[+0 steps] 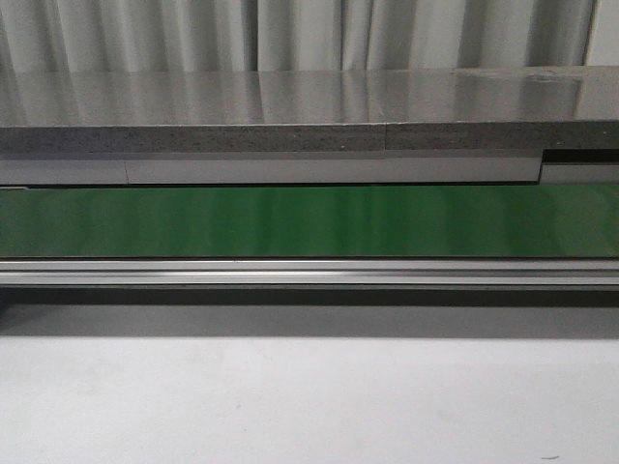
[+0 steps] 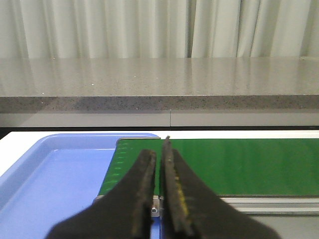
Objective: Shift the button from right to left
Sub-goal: 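Lift the push button with the right gripper over the conveyor belt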
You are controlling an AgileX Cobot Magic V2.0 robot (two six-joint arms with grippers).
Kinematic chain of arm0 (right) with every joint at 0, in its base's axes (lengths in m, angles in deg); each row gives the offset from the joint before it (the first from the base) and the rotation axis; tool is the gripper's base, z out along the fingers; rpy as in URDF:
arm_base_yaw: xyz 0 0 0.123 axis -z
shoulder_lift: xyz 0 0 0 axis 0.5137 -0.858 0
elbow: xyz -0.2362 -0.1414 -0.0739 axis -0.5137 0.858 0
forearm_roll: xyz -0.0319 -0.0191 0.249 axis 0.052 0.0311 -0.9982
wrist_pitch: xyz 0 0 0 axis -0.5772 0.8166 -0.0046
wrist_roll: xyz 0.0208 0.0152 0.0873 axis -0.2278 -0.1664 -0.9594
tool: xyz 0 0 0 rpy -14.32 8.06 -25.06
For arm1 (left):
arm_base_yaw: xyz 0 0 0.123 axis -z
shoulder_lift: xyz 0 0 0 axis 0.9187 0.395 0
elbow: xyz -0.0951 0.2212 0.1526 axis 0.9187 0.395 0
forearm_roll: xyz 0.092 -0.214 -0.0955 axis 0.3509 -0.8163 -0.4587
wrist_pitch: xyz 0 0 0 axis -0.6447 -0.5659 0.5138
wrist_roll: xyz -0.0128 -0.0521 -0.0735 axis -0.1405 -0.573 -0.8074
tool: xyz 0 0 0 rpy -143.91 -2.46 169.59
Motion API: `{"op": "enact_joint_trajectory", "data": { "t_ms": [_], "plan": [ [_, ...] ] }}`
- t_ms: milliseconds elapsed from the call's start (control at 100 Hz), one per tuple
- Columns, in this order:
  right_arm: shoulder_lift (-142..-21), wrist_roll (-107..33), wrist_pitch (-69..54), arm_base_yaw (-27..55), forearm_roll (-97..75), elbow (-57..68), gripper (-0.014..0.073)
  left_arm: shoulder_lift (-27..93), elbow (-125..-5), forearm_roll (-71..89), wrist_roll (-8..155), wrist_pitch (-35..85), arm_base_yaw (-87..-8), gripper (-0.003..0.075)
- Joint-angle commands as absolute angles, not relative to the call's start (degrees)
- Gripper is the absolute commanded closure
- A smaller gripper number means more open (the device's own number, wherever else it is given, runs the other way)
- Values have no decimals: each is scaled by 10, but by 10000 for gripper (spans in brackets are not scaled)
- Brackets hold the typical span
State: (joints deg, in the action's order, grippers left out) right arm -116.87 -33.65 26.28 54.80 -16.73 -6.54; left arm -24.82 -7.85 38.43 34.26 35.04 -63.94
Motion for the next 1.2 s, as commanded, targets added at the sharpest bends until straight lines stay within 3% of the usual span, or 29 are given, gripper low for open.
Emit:
{"op": "enact_joint_trajectory", "data": {
  "t_ms": [0, 270, 850, 940, 1090, 1190],
  "plan": [
    [-1139, -332, 272, 523, -186, -80, 411, -269, -55, 383, 336, 396, -636, 715],
    [-1139, -332, 259, 466, -186, -37, 411, -269, -55, 383, 336, 396, -636, 715],
    [-1146, -333, 226, 466, -119, -10, 405, -269, -55, 383, 336, 396, -636, 715],
    [-1153, -333, 230, 466, -117, -10, 361, -269, -55, 383, 336, 396, -636, 715],
    [-1169, -344, 242, 466, -117, -10, 195, -269, -55, 383, 336, 396, -636, 715],
    [-1170, -344, 242, 466, -117, -10, 145, -269, -55, 383, 336, 396, -636, 715]
  ]
}}
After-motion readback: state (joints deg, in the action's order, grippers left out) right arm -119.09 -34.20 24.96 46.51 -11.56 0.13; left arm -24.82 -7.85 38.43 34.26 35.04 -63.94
